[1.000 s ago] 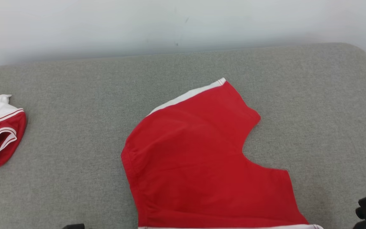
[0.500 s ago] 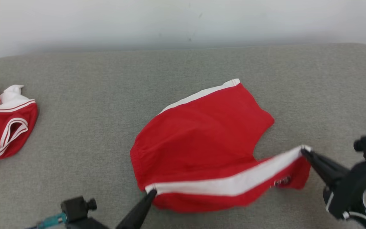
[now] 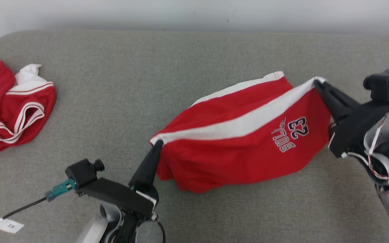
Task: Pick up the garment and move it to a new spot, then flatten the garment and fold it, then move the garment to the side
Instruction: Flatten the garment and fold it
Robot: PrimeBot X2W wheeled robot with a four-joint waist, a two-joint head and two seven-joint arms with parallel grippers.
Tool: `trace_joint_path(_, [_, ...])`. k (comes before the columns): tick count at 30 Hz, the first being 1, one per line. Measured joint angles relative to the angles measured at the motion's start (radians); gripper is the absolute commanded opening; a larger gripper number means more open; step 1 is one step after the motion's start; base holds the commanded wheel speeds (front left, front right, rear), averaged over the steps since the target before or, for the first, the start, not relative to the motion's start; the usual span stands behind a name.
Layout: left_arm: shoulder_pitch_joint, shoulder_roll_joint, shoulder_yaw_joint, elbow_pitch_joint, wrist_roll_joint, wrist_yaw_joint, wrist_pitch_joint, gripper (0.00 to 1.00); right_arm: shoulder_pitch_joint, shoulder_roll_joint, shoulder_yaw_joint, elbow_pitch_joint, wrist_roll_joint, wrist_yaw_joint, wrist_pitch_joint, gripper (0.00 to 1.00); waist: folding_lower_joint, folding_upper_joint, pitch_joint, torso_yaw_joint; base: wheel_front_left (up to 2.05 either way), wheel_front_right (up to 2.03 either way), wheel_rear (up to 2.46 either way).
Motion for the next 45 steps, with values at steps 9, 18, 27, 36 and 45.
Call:
trace_joint_path(9, [-0.147, -0.069, 0.009, 0.150, 0.036, -0.008, -0.067, 0.00, -0.199, 0.023, 0.044, 0.242, -0.061, 0.000, -0.129, 0.00, 0.0001, 0.0000, 0.074, 0.036, 0.00, 0.00, 0.00])
trace_joint_path(18, [-0.237, -0.101, 0.005, 0.256, 0.046, -0.013, -0.109, 0.13, -0.314, 0.044, 0.094, 0.416, -0.086, 0.000, -0.177, 0.00, 0.0001, 0.0000, 0.131, 0.065, 0.00, 0.00, 0.00])
trace_joint_path(27, [-0.296, -0.111, -0.026, 0.327, 0.110, -0.029, -0.181, 1.00, -0.409, 0.055, 0.145, 0.536, -0.106, 0.000, -0.209, 1.00, 0.0000, 0.0001, 0.149, 0.079, 0.00, 0.00, 0.00])
trace_joint_path(36, [-0.212, -0.046, 0.092, 0.222, 0.442, 0.034, -0.223, 1.00, -0.423, 0.046, 0.160, 0.584, -0.047, 0.000, 0.012, 1.00, -0.0001, 0.0000, 0.097, 0.070, 0.00, 0.00, 0.00])
trace_joint_path(45, [0.084, -0.031, 0.159, -0.025, 0.942, 0.191, -0.223, 1.00, -0.320, 0.080, 0.014, 0.571, -0.046, 0.000, 0.199, 1.00, -0.0003, -0.0001, 0.029, 0.064, 0.00, 0.00, 0.00])
